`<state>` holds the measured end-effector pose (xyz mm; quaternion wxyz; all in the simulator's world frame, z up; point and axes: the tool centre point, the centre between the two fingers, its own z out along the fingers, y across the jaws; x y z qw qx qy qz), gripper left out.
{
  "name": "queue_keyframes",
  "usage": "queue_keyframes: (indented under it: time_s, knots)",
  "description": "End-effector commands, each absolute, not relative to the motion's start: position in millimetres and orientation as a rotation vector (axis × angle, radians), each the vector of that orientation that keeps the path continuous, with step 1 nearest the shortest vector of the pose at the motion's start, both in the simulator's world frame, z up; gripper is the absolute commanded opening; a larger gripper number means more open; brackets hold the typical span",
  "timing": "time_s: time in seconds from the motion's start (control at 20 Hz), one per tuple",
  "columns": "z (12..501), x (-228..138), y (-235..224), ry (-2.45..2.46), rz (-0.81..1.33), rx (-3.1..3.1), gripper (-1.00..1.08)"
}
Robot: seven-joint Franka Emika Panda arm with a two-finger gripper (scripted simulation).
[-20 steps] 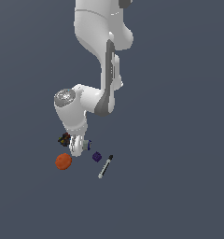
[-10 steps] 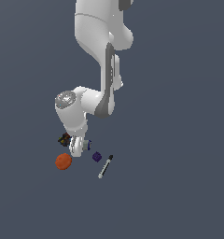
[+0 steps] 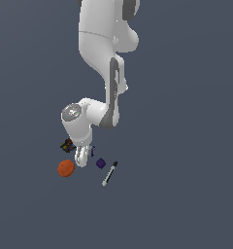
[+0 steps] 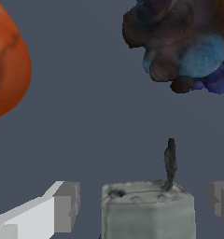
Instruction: Pick up a designated object from a clutter of objects.
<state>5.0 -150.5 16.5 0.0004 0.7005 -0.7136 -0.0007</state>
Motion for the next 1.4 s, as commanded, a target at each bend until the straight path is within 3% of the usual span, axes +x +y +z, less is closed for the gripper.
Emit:
queue_keyframes:
  time_s: [0.0, 0.05, 0.1, 0.85, 1.35]
  knots:
    - [12.6, 5.8, -150.6, -2.242, 0.000, 2.201, 1.00]
    - [12.3, 5.9, -150.6, -2.242, 0.000, 2.201, 1.00]
    - [12.3, 5.9, -150.6, -2.242, 0.000, 2.201, -1.00]
    - [19.4, 5.5, -150.7, -2.243, 0.001, 2.201, -1.00]
    - [70.8, 0.2, -151.3, -2.244, -0.001, 2.201, -1.00]
